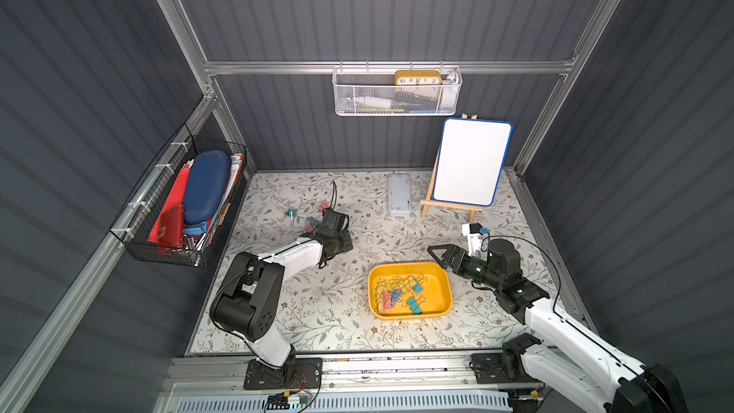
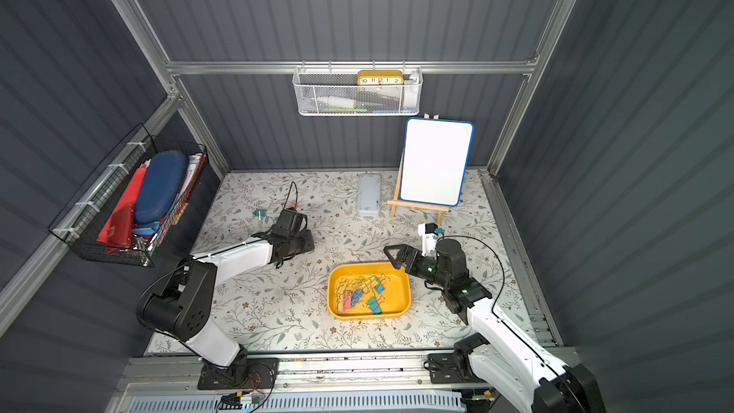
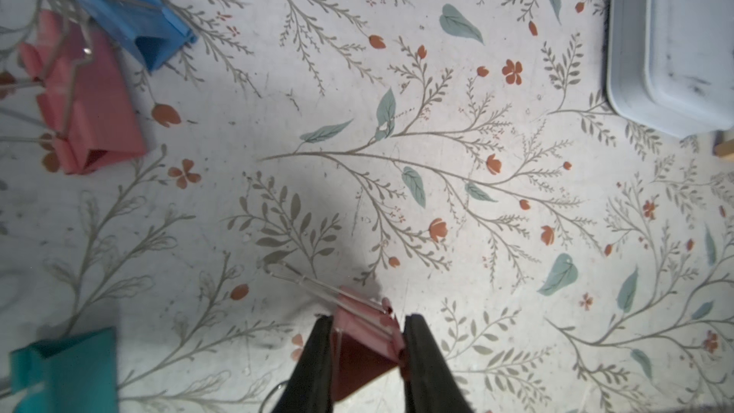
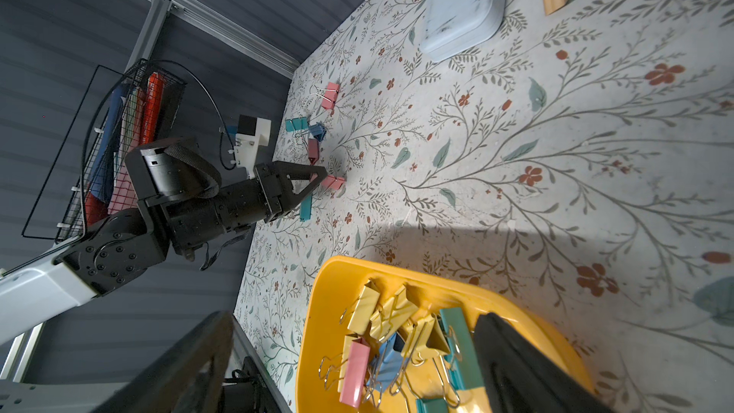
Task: Put the binder clips in the storage box
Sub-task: Pick up the binder clip at the center of the board, then place the binder clip in the storage box.
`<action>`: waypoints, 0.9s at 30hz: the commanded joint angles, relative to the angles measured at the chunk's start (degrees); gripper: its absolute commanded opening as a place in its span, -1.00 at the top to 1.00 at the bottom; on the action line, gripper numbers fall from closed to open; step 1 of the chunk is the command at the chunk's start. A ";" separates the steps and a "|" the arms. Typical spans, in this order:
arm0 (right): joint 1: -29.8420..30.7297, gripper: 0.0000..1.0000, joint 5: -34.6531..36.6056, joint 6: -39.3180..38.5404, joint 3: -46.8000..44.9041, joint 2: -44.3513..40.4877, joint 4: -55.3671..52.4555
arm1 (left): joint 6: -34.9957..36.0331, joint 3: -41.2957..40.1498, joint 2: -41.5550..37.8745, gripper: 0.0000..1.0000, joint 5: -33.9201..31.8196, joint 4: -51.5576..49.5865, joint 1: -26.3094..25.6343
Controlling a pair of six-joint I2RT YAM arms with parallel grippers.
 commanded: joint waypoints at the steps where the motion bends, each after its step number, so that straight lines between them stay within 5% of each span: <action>1: 0.38 -0.98 -0.06 0.71 1.78 -1.43 -0.78 | -1.60 -0.11 0.07 0.52 -0.69 0.17 0.08; 6: 0.38 -0.98 0.15 1.81 2.96 -2.35 -1.53 | -1.92 1.62 -5.70 0.52 3.87 -1.54 0.08; 10: -0.20 -0.98 3.16 3.45 4.69 -2.35 -1.85 | -1.13 3.84 -15.00 0.49 18.89 0.95 -1.42; 12: -0.88 -0.98 3.45 3.20 6.27 -2.07 -2.82 | -1.46 6.24 -17.46 0.48 21.37 0.28 -4.89; 22: -5.25 -0.98 10.40 0.11 13.33 -1.44 -14.45 | -6.06 15.67 -14.11 0.49 2.99 -12.67 -34.64; 27: -6.36 -0.98 13.80 0.58 12.72 -2.36 -15.37 | -8.13 12.45 -9.37 0.50 -0.96 -8.21 -42.53</action>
